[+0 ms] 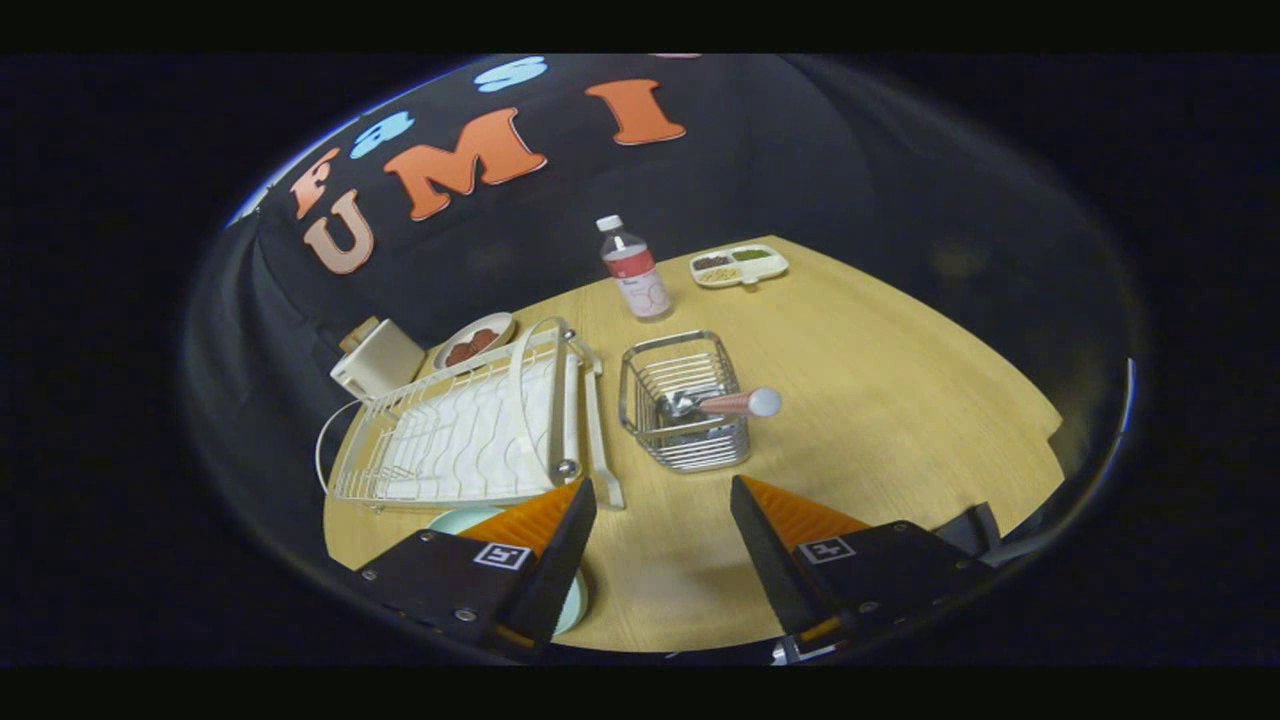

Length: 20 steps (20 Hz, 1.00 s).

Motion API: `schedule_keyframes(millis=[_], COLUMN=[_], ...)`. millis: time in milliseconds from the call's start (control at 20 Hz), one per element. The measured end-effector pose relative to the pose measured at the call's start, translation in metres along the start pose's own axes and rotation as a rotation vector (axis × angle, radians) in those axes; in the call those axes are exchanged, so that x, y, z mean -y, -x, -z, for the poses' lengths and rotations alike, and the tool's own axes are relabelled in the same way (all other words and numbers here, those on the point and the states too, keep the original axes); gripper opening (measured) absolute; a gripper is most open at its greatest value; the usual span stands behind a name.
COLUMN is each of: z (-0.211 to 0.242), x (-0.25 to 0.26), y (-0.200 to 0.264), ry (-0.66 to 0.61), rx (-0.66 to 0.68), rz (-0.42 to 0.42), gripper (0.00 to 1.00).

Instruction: Take the plate from the dish rack, then take the spoon from the basket and place it into the plate.

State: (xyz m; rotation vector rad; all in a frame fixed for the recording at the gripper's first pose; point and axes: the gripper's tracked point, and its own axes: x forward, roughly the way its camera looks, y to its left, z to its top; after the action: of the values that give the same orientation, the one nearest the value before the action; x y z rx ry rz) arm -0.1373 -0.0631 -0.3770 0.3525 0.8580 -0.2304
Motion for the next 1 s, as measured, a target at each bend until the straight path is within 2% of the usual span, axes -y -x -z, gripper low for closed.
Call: schedule_keyframes(millis=[150,300,500,700,900,1000], z=[-0.025,-0.038,-0.042,-0.036,-0.038,-0.04], x=[0.008,0.008,0.002,-0.006,-0.011,-0.014], y=[-0.007,-0.017,-0.024,-0.027,-0.027,-0.025], ry=[0.048,0.087,0.141,0.197,0.223,0.232], rx=[0.121,0.189,0.223,0.208,0.208,0.202], rz=[0.022,0.029,0.028,0.009,0.015,0.013], gripper=[0.82,0.82,0.71,0.54,0.31,0.16])
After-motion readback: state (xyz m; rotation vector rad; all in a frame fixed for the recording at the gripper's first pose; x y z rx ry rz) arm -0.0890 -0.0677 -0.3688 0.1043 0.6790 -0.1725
